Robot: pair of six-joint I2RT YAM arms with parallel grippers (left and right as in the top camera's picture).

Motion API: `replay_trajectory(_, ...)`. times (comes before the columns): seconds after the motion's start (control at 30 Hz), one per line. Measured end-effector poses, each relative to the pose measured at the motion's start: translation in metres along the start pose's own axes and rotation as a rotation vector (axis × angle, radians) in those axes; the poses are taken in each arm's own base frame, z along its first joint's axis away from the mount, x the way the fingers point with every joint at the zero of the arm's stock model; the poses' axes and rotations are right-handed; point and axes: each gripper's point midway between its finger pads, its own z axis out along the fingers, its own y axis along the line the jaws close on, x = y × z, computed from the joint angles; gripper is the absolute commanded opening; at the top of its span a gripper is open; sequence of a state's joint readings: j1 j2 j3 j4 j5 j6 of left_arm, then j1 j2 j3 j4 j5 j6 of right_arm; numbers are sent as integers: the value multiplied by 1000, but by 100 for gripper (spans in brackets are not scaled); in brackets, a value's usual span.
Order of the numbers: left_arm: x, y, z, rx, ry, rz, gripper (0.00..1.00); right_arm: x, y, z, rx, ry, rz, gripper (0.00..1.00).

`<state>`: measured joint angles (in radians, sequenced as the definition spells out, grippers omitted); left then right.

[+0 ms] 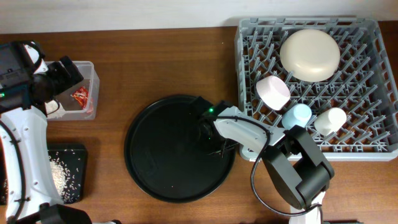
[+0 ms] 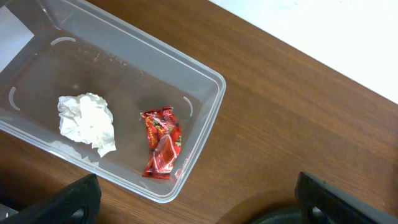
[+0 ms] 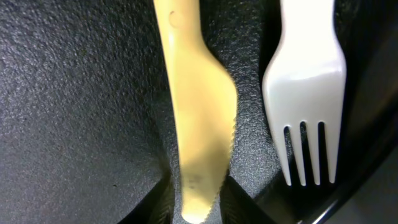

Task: Sort waste into correct bins and load items into the dishwasher rack

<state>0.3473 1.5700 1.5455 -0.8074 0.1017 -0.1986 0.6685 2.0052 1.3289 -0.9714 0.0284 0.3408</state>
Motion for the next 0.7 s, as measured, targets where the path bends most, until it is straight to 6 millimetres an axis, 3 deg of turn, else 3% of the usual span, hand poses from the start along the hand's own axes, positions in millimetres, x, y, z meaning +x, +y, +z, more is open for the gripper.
replay_trajectory(0.4,0,0,0,0,0,0,99,1,1,-2,-7,-1,0,18)
replay_trajectory(0.6,0,0,0,0,0,0,99,0,0,-21,-21,-49,0,4)
replay_trajectory(0.67,0,0,0,0,0,0,99,1,0,-23,-21,-51,1,11)
replay_trajectory(0.7,0,0,0,0,0,0,99,1,0,-23,-22,-51,2,24)
